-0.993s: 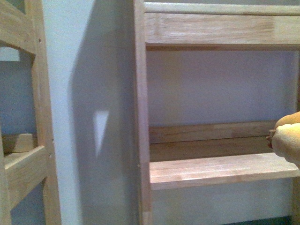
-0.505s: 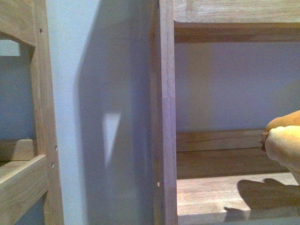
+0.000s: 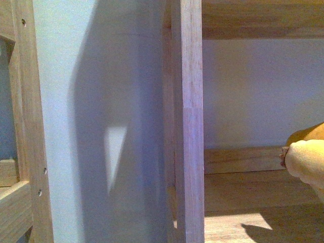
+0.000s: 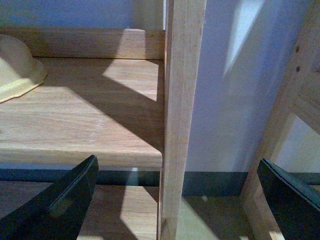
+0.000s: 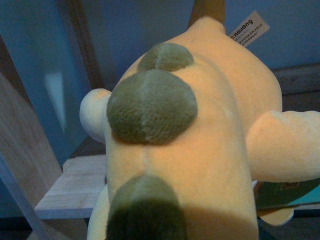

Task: Put away toys

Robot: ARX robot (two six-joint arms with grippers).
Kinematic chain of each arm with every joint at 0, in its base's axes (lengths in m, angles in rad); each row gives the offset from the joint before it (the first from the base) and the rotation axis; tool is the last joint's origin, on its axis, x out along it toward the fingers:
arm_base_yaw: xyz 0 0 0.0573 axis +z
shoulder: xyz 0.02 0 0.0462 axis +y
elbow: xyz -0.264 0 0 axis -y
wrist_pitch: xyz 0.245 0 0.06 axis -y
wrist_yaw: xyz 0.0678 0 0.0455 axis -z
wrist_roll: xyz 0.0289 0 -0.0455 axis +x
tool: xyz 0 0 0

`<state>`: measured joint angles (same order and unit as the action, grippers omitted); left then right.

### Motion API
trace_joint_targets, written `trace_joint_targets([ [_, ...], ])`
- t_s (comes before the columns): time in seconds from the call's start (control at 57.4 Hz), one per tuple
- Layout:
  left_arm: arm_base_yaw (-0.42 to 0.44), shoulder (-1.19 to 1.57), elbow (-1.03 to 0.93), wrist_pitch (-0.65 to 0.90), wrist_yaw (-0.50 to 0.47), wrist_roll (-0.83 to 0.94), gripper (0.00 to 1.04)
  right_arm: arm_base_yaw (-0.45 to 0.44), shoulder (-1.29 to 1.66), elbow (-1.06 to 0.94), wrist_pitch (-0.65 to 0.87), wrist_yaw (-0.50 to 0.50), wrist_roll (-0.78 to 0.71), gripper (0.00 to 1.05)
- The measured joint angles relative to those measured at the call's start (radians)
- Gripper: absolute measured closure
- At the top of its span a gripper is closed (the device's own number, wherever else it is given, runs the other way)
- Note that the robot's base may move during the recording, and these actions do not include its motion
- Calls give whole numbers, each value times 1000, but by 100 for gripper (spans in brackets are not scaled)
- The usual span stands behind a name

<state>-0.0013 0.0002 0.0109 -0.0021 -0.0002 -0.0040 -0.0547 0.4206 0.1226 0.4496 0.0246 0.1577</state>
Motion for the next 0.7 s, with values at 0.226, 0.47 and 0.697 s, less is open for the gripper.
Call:
trace_joint_targets([
  [0.226, 0, 0, 0, 0, 0, 0, 6, 0, 0, 0, 0, 0, 0, 88],
  [0.47, 0, 0, 0, 0, 0, 0, 6, 0, 0, 0, 0, 0, 0, 88],
  [0.697, 0, 0, 0, 0, 0, 0, 6, 0, 0, 0, 0, 0, 0, 88],
])
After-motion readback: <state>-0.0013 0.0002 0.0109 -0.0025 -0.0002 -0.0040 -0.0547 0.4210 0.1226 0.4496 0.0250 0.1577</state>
